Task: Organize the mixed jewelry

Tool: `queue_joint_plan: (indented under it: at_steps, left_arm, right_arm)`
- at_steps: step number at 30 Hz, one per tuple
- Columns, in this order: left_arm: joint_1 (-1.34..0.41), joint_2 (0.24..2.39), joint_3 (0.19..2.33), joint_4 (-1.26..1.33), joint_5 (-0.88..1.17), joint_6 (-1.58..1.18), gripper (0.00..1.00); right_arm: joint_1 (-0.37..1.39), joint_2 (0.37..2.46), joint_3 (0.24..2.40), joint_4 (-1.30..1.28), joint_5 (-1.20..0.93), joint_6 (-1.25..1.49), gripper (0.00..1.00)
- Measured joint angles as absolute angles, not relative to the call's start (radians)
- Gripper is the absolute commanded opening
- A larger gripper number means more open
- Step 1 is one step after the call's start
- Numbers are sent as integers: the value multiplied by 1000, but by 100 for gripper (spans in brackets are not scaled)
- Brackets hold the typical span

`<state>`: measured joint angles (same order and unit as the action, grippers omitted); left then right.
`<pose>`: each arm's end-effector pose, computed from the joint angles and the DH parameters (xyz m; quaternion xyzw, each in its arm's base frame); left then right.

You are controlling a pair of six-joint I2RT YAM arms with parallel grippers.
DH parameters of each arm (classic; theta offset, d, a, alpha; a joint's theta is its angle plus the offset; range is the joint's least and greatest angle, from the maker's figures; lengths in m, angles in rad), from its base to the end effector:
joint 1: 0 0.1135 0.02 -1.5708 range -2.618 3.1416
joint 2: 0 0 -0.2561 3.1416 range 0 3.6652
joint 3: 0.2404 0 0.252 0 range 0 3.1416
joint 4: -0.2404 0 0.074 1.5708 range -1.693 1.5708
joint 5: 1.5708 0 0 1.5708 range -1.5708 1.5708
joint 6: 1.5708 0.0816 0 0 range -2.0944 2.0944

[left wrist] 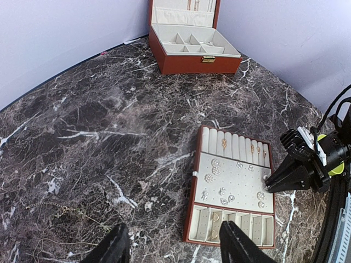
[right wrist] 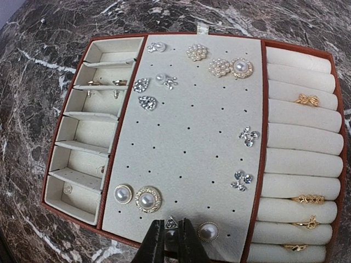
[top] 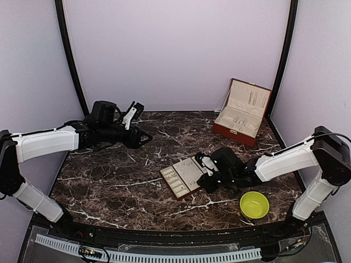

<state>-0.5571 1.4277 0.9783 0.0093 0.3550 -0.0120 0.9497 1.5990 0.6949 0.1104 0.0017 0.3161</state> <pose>0.2958 -0.2177 0.2506 0.3148 0.7750 -0.2911 0.4642 0.1950 0.2722 0.1033 -0.2880 0.8795 0.2234 0.3059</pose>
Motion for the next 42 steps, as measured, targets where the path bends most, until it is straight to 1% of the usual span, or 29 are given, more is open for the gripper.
queue_joint_plan:
  at_steps: [7,10,13,17,29,36,42]
  left_arm:
    - [-557,1428,978,9,355,-12,58]
    - [-557,1428,978,9,355,-12,59]
    - [-557,1428,978,9,355,-12,59]
    - [-557,1428,978,9,355,-12,59]
    - [-557,1428,978,9,354,-12,59]
    - [-557,1428,978,9,354,-12,59]
    - [-557,1428,978,9,350,-12,59]
  right_arm:
    - [956,1589,727,35,-1,318,22]
    - [957,1570,750,-12,2,319,23]
    - [957,1558,776,-35,9,320,21]
    - [957,1557,796,-43,17,322,15]
    - [957,1603,795,-53,18,335,7]
    - [957,1619,794,-33,16,339,5]
    - [957,1620,787,-15,16,339,5]
